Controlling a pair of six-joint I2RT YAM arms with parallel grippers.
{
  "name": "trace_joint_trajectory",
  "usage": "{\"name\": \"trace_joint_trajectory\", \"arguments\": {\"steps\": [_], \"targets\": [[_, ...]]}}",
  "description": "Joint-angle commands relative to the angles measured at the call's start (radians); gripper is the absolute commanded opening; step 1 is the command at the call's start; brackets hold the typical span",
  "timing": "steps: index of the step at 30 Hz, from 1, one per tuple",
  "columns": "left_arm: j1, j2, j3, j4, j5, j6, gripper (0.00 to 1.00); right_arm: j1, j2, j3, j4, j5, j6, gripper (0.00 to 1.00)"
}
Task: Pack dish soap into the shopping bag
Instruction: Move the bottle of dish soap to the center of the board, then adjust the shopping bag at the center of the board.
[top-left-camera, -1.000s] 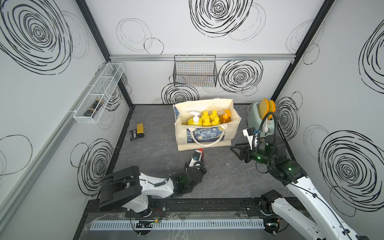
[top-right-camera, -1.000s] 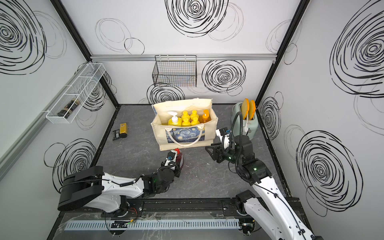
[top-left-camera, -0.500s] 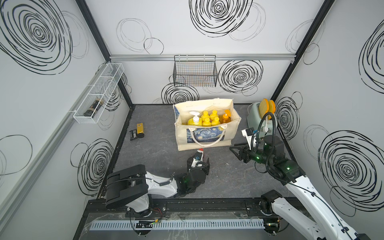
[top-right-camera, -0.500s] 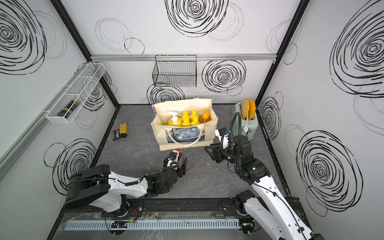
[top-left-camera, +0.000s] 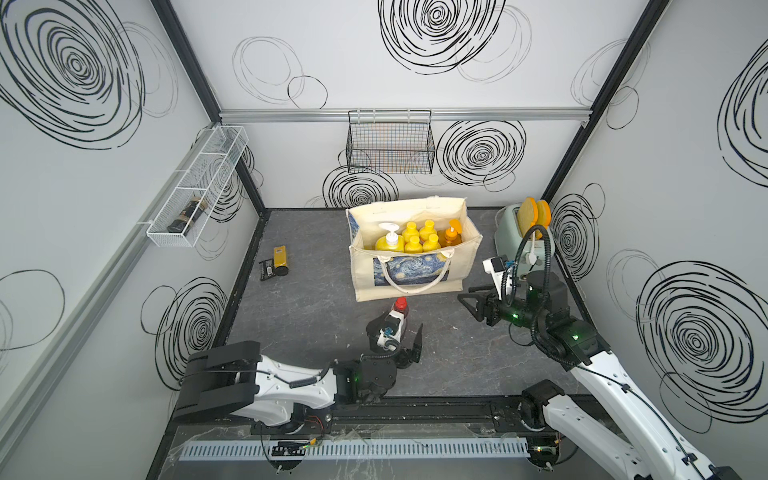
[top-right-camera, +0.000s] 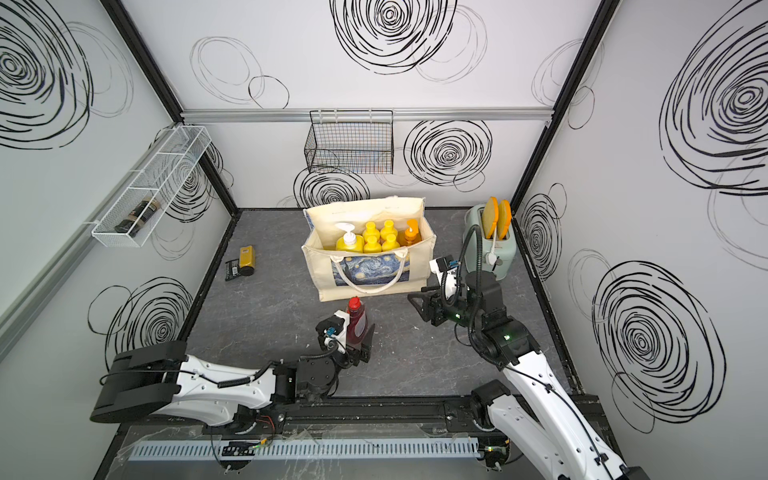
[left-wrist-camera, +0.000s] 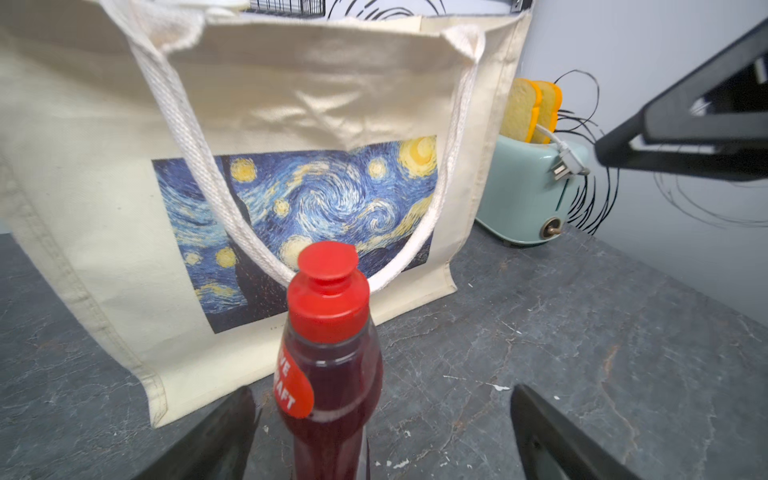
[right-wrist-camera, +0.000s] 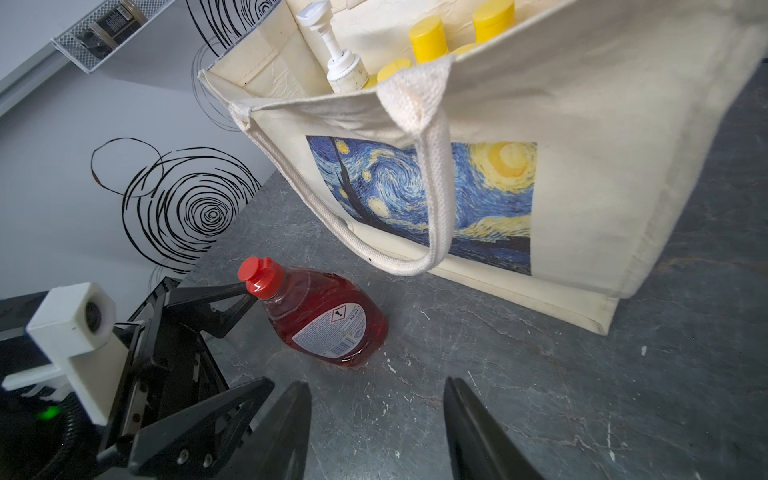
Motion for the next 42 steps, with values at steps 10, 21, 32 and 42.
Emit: {"name": "trace_joint_trajectory", "arguments": {"steps": [10,21,32,42], "targets": [[-0.040,-0.453,0.077,-0.193,-0.077,0.082,0.96,0.007,-0.020,0.014,0.018,0.043,-0.005,0.63],[0.679,-0.356,0.662,-0.751,0.554,-0.108,0.96,-0.086,0.351,0.595,-0.110,0.186,-0.048,0.62],[1.103,-0.077,0.899,-0.877,1.056,-0.143,0.97,-0.186,0.682,0.939,-0.231,0.258,-0.171,0.62],[1.058,0.047,0.878,-0.972,0.948,-0.067,0.90,-0.174,0.756,0.858,-0.161,0.255,-0.182,0.56]]}}
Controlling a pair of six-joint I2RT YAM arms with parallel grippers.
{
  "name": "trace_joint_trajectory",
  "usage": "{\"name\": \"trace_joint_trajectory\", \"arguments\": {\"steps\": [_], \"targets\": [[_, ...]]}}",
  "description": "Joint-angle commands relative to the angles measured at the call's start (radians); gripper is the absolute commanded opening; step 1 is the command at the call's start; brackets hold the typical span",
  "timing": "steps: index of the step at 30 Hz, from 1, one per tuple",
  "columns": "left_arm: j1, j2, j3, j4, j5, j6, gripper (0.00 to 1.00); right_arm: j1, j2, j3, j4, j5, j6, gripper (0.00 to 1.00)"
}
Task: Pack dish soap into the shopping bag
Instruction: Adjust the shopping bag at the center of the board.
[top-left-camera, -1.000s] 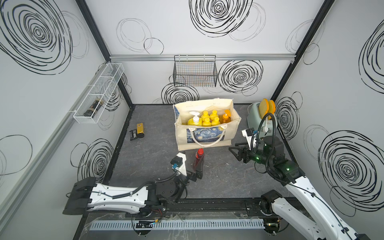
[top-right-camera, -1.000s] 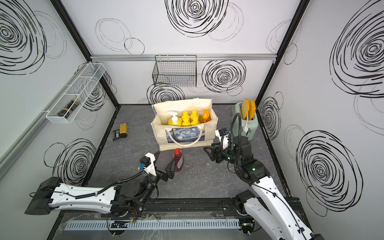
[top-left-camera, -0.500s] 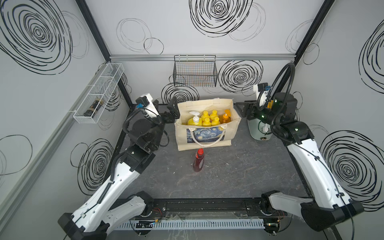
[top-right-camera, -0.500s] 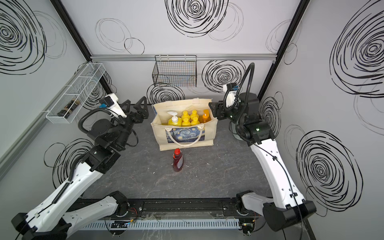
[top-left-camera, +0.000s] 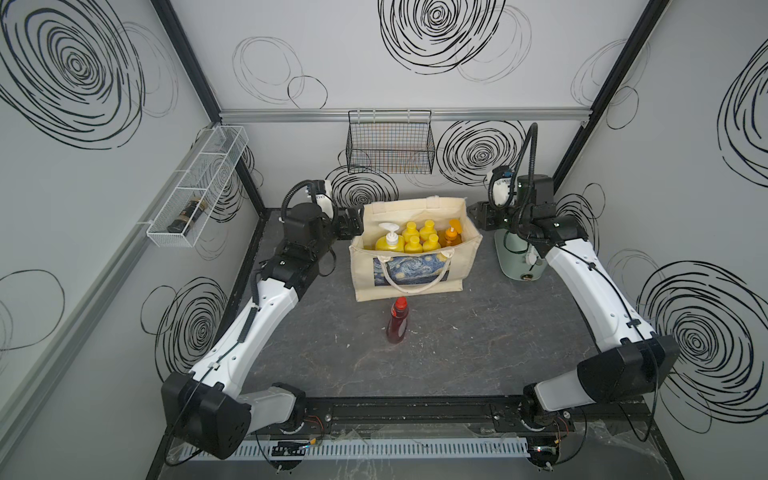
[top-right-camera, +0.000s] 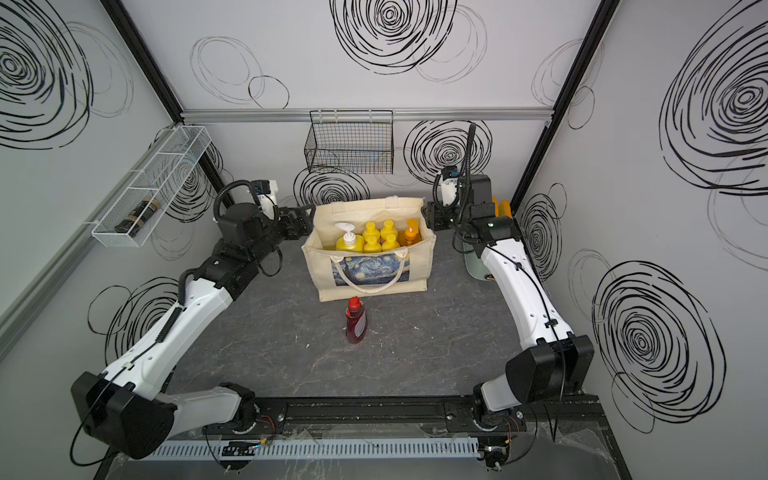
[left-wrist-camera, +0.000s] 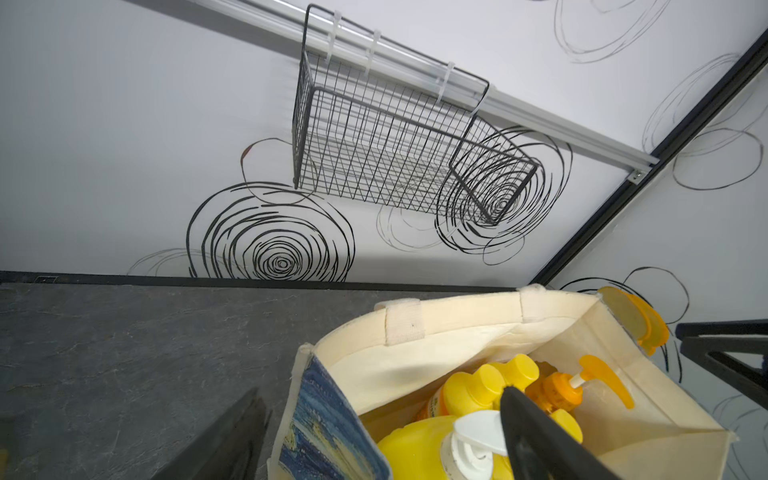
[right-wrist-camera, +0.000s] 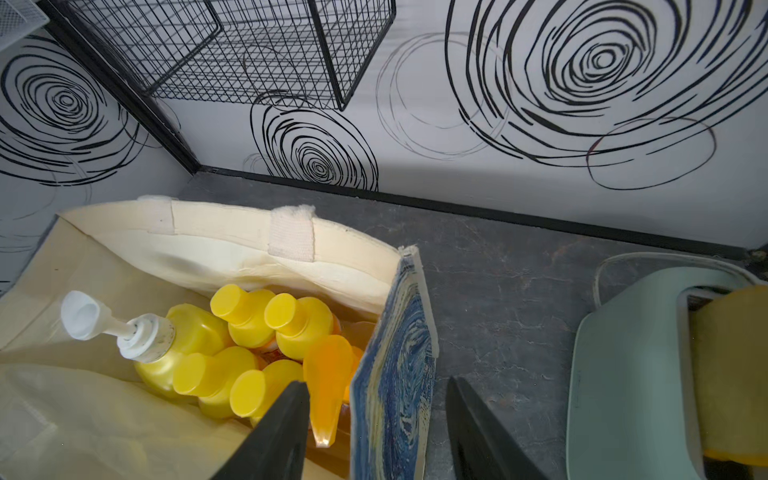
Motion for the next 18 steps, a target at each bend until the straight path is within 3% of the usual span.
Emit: {"name": "trace_joint_trajectory", "arguments": {"steps": [1,8,11,18], "targets": [[-0.045,0.027,0.015,-0.063,-0.070,0.054,0.90,0.011,0.010,-0.004,0.009,0.018,-0.022,0.55],[-0.131,-0.070,-0.127,-0.098,-0.161,0.052,0.86,0.027,-0.053,-0.087,-0.044,0.058,-0.018,0.51],[-0.174,-0.080,-0.112,-0.168,-0.236,0.060,0.86,0.029,-0.118,-0.151,-0.043,0.054,-0.002,0.51],[-0.200,-0.175,-0.272,-0.145,-0.239,0.014,0.85,0.034,-0.129,-0.142,-0.177,0.079,-0.019,0.53]]}}
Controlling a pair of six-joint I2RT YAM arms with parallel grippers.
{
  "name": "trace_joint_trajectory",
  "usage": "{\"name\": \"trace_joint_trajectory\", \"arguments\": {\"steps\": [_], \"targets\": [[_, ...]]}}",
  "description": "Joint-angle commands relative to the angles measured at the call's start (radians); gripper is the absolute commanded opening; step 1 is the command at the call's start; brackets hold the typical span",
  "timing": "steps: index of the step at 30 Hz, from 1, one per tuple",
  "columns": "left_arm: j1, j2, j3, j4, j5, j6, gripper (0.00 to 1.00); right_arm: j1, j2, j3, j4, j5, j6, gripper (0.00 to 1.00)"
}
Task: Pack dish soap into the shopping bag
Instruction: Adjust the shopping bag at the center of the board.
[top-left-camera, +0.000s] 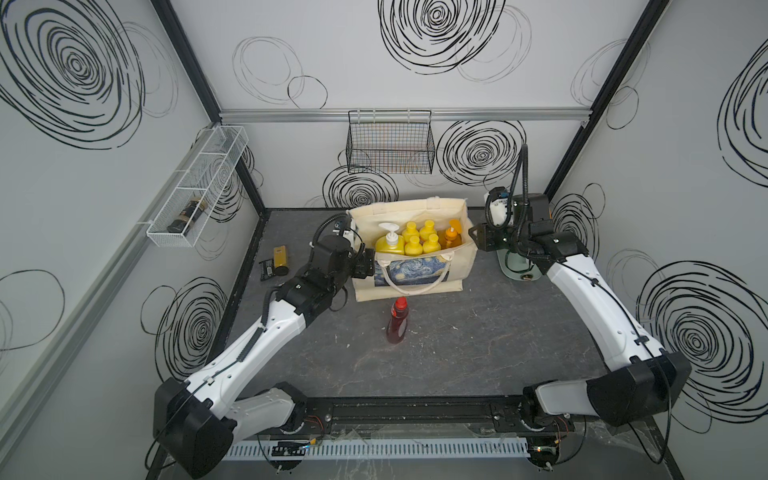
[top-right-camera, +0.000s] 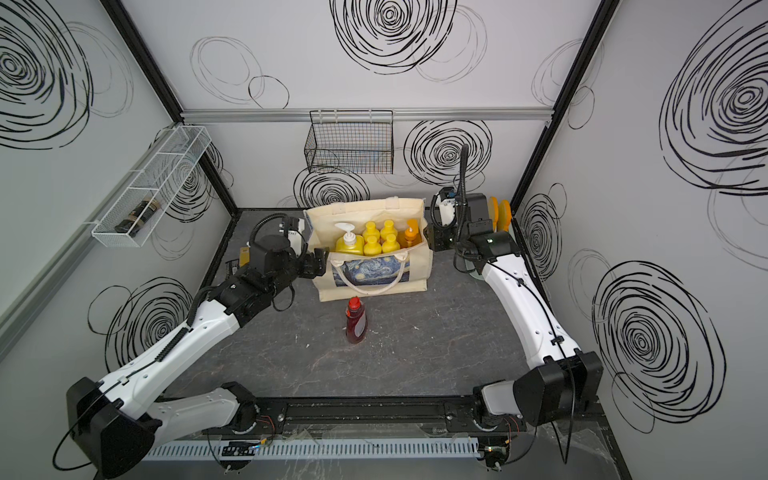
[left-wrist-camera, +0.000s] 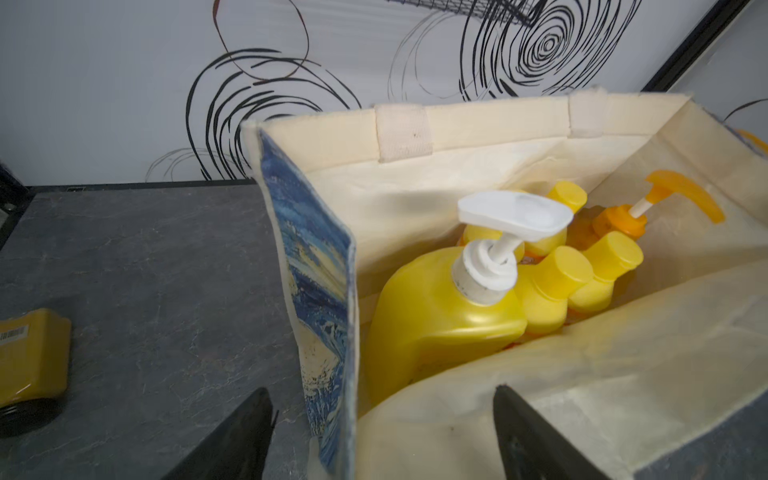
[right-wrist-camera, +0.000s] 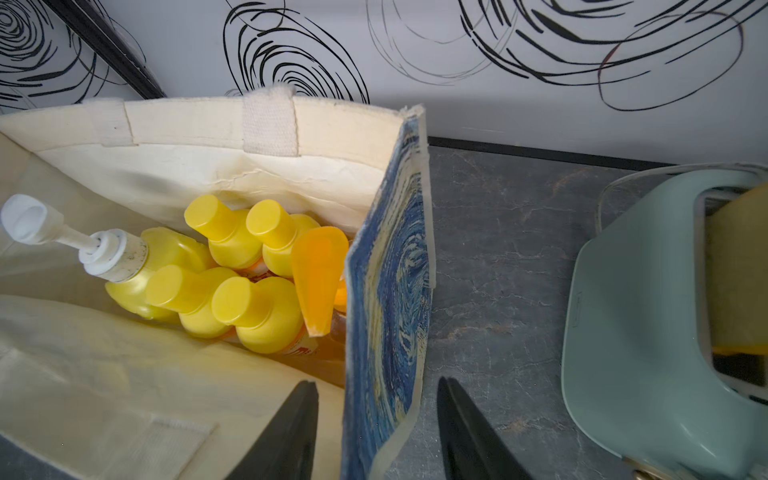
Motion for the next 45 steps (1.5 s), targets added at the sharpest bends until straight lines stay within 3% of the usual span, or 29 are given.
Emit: {"name": "trace_joint_trajectory", "arguments": {"steps": [1,7,14,22,28,34,38,42,45], "targets": [[-0.001,-0.030,-0.047,0.006,-0.038,-0.018,0.85,0.006,-0.011,0.018,-0.109,0.026,-0.019,0.54],[-0.038,-0.026,-0.032,-0.012,-0.053,-0.021,0.84,0.016,0.000,0.021,-0.182,0.014,-0.031,0.54],[-0.065,-0.026,-0.109,0.021,-0.057,-0.031,0.85,0.034,-0.005,0.018,-0.251,0.050,-0.040,0.54],[-0.056,-0.065,-0.089,0.019,-0.076,-0.026,0.87,0.020,-0.056,0.068,-0.166,0.046,-0.031,0.53],[-0.029,-0.060,0.091,-0.006,-0.068,-0.013,0.92,-0.002,-0.015,0.209,-0.129,0.025,-0.018,0.52],[0.084,0.088,0.372,-0.073,-0.031,0.026,0.97,-0.034,0.106,0.394,-0.148,-0.045,-0.006,0.52],[0.139,0.142,0.443,-0.055,0.004,0.034,0.98,-0.055,0.240,0.611,-0.267,-0.068,-0.008,0.52],[0.150,0.140,0.396,-0.041,0.022,0.049,1.00,-0.019,0.218,0.509,-0.198,-0.034,-0.017,0.52],[0.151,0.137,0.332,0.006,0.053,0.038,0.96,-0.001,0.189,0.432,-0.149,-0.014,-0.012,0.52]]}}
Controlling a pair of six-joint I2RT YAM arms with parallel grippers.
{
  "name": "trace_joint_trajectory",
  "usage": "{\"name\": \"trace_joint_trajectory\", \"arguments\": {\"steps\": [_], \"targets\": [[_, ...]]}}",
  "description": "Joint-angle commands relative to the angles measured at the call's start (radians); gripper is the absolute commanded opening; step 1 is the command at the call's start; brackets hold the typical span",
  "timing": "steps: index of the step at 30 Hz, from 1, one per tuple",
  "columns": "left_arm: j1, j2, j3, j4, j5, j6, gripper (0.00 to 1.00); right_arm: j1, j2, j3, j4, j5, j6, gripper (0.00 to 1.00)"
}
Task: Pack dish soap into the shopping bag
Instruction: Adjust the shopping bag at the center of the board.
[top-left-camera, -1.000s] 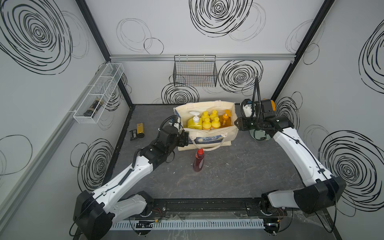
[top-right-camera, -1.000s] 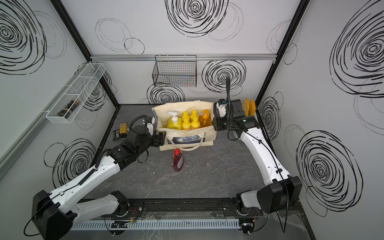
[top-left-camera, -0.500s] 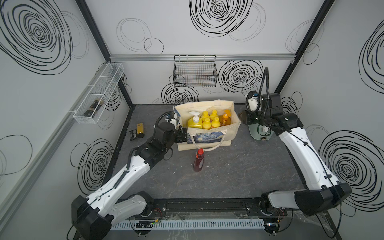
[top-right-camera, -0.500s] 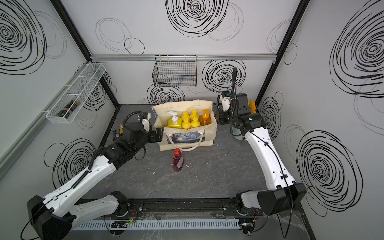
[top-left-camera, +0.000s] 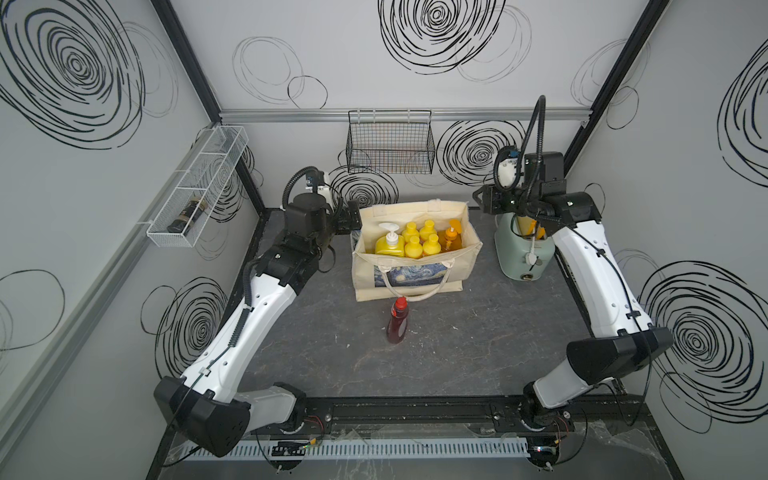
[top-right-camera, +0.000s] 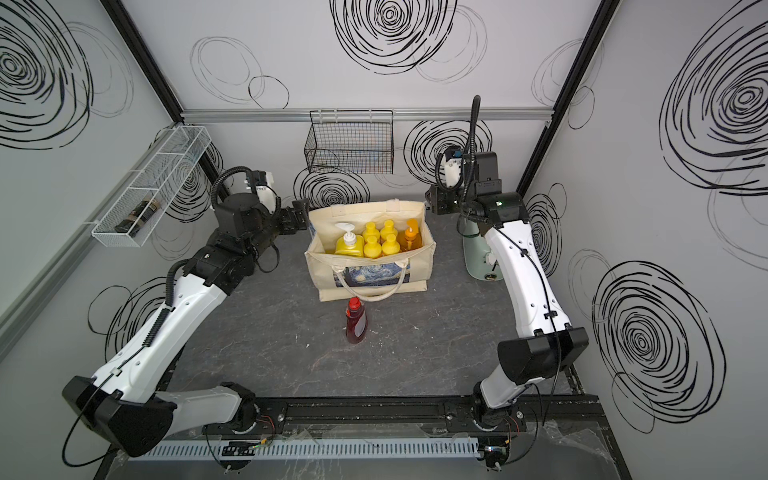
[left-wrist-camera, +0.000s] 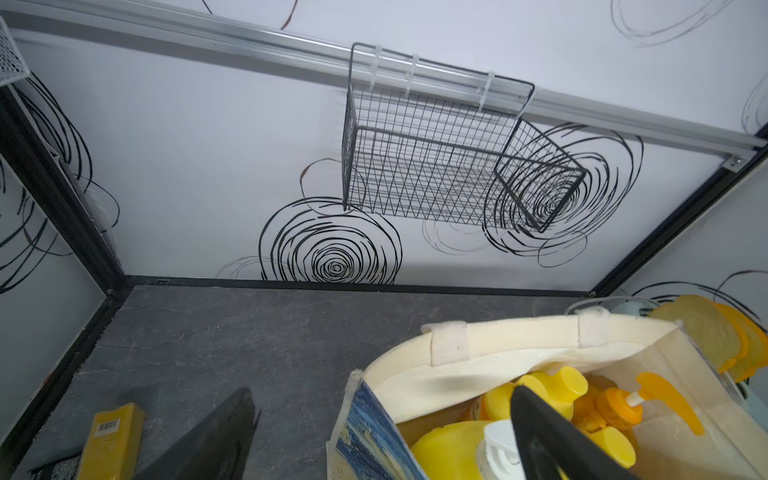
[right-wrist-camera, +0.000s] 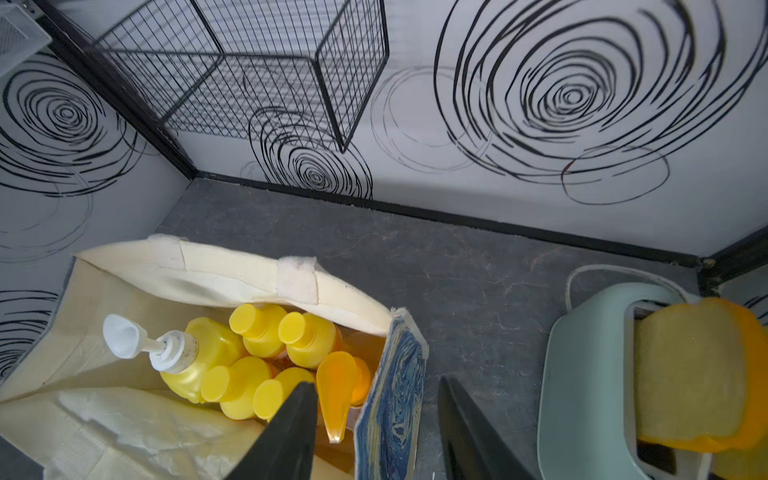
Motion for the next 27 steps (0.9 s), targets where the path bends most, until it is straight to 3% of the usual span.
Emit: {"name": "trace_joint_trajectory", "arguments": {"steps": [1,8,17,21,27], "targets": [[0.006,0.012,-0.035,0.045,0.050,0.004,0.96,0.026,-0.033,-0.038,0.025,0.029,-0.003,0.52],[-0.001,0.058,-0.040,0.034,0.039,0.007,0.96,0.038,-0.043,-0.133,0.056,0.057,-0.014,0.51],[-0.004,0.091,-0.082,0.047,0.045,0.015,0.89,0.035,-0.024,-0.158,0.056,0.051,-0.021,0.50],[-0.012,0.089,-0.111,0.051,0.043,0.018,0.81,0.035,-0.010,-0.165,0.030,0.050,-0.031,0.49],[-0.020,0.090,-0.136,0.057,0.045,0.018,0.59,0.034,0.003,-0.174,0.009,0.026,-0.037,0.44]]}}
